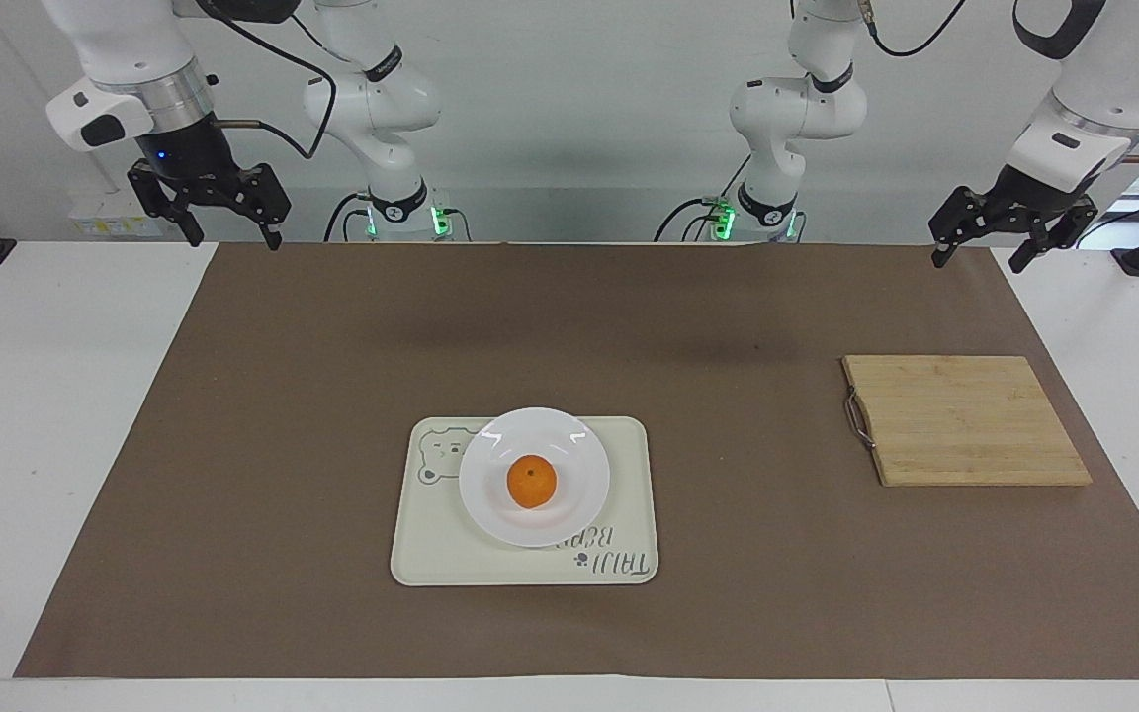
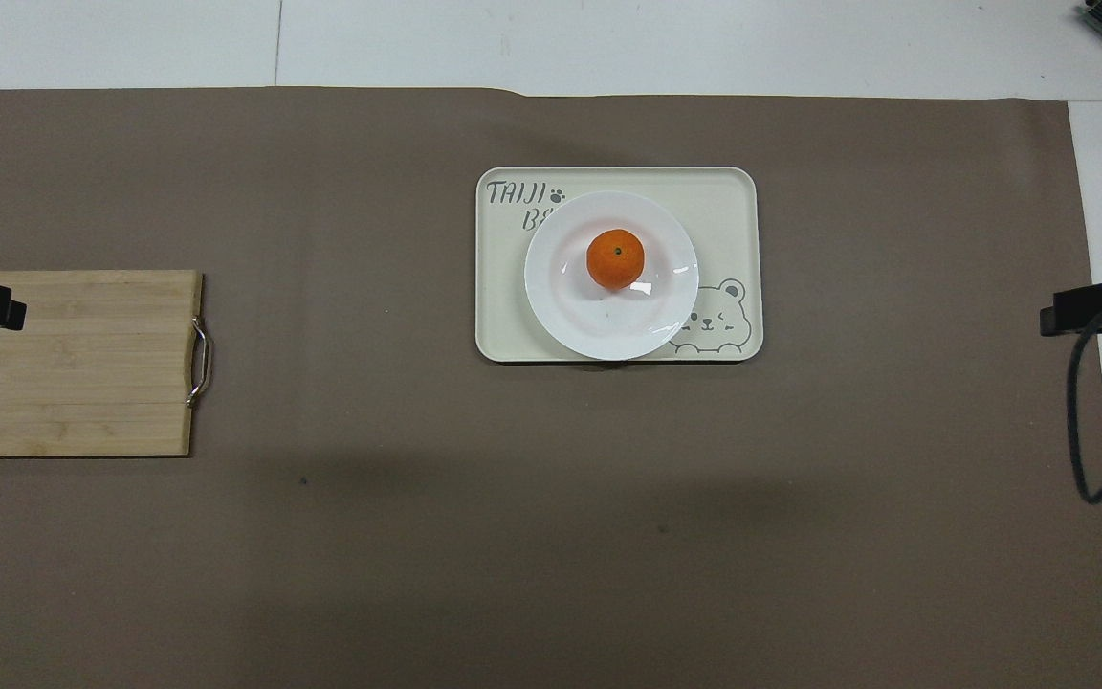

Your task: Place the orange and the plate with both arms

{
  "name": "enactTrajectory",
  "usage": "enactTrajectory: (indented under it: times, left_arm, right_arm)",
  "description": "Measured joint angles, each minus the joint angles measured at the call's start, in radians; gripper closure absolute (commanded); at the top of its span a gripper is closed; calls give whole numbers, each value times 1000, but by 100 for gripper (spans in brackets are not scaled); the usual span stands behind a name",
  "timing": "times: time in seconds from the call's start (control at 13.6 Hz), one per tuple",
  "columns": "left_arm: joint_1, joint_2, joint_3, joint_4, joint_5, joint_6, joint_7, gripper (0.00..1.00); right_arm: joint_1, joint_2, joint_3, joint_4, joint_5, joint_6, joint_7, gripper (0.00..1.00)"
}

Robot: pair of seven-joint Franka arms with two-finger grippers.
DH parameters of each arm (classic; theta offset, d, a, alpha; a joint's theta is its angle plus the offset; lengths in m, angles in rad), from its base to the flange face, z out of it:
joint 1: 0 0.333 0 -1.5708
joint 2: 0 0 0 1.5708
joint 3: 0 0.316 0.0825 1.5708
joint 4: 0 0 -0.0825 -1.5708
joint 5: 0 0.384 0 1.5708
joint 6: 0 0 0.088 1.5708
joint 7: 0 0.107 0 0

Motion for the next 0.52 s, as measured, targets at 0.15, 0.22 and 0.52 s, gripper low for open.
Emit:
enactTrajectory:
  times: [0.15,0.22,0.52]
  left_arm:
    - [0,0,0,0,0,0,0,0]
    - [0,0,0,0,0,0,0,0]
    - [0,0,0,0,0,0,0,0]
  right_arm:
    - [0,-9,0,-7,-1,-1,-11,0]
    - [0,-15,0,-15,-1,-6,-11,0]
    - [1,-40,2,-46,-1,-19,-11,0]
